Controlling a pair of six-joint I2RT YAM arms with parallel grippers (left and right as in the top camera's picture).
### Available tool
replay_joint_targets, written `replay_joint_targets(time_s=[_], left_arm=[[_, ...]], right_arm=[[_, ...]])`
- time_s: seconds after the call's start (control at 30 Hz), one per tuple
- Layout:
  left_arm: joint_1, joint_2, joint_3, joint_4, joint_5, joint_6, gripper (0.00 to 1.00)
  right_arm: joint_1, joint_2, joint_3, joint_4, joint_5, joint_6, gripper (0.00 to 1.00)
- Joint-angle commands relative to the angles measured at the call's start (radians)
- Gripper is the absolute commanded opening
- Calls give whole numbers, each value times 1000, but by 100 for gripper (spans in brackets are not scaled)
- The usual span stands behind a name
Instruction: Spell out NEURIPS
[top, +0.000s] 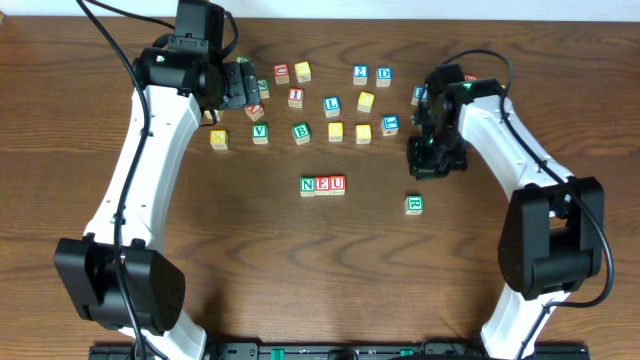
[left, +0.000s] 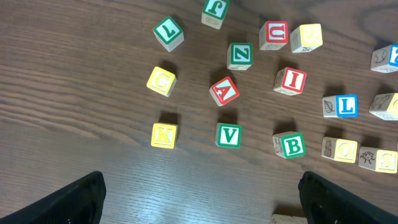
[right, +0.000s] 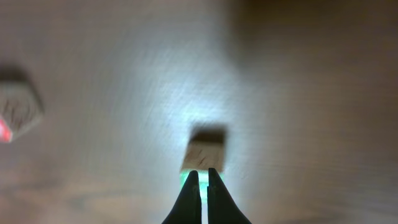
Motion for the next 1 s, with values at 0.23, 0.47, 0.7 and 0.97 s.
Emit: replay_joint_targets(time_s=[0.23,0.47,0.7,0.97], left_arm=[[3,5,17,2,-13,14,98],[3,5,17,2,-13,14,98],[3,5,17,5,-13,14,98],[3,5,17,2,-13,14,98]], right_arm=[[91,-10,-60,-98,-29,-53,1],[90,-10,-134,-102,66,-2,1],[90,-10,-180,-53,192,104,1],[90,-10,-198,60,202,132,1]])
